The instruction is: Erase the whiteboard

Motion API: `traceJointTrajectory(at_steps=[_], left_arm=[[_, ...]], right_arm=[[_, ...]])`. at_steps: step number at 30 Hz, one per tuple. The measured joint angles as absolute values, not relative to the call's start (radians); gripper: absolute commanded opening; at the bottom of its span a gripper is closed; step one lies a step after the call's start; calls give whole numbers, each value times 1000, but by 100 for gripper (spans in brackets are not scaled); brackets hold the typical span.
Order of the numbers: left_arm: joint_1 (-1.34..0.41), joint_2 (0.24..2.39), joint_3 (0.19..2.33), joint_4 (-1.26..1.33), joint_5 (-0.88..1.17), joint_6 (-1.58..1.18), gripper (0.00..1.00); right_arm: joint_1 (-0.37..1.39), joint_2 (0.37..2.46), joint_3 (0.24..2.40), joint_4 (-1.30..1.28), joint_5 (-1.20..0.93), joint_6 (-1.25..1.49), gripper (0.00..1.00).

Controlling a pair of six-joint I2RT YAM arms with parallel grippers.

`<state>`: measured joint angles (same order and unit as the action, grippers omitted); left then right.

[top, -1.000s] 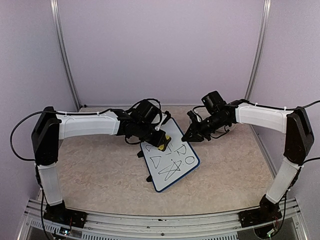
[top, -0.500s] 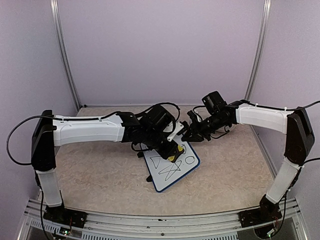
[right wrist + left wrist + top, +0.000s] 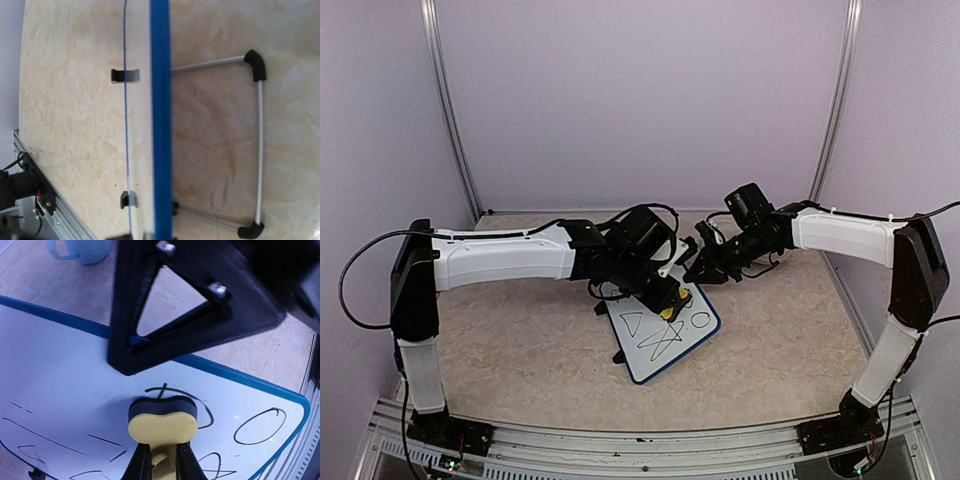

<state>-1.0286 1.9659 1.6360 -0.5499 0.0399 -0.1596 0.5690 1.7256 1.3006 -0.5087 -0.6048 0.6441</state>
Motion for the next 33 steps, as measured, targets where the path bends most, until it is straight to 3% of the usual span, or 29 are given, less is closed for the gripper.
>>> traceJointTrajectory(at_steps=[7,20,33], left_arm=[[-976,1965,1622,-514,78,-186,0],[-1092,2036,1793,-579,62,-104,0],[-978,1957,1590,-479,71,-153,0]], right_arm=[[569,1725,1300,-504,-612,648,0],[566,1725,1299,-514,-609,646,0],[567,1725,1296,-502,-609,649,0]])
